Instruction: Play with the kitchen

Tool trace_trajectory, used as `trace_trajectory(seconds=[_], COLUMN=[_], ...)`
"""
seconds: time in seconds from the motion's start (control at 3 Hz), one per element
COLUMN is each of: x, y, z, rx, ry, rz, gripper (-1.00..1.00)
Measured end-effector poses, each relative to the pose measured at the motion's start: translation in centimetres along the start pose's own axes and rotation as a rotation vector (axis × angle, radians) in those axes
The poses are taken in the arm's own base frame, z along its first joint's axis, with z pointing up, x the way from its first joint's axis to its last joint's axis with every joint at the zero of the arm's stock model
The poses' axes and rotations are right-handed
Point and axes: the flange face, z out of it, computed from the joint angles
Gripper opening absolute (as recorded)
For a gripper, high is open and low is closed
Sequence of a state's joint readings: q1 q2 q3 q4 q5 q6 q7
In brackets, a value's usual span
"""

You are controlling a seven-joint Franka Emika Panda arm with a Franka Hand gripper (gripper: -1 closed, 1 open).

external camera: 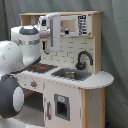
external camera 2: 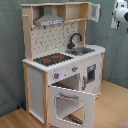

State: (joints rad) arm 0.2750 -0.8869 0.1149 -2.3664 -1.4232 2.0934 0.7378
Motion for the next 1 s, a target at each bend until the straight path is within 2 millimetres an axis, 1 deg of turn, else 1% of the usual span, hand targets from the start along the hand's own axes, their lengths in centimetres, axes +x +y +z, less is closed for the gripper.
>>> trace_trajectory(seconds=[0.33,0.67,1.0], x=[2.1,4.3,6.3], y=[-0.9,-2.5,-5.3], z=[1.2,1.1,0.3], rx=[0.018,0.041,0.073], ry=[0.008,0.034,0.069], rz=[-0.035,-0.084,-0.127], gripper=[-1.00,-1.00,-1.00])
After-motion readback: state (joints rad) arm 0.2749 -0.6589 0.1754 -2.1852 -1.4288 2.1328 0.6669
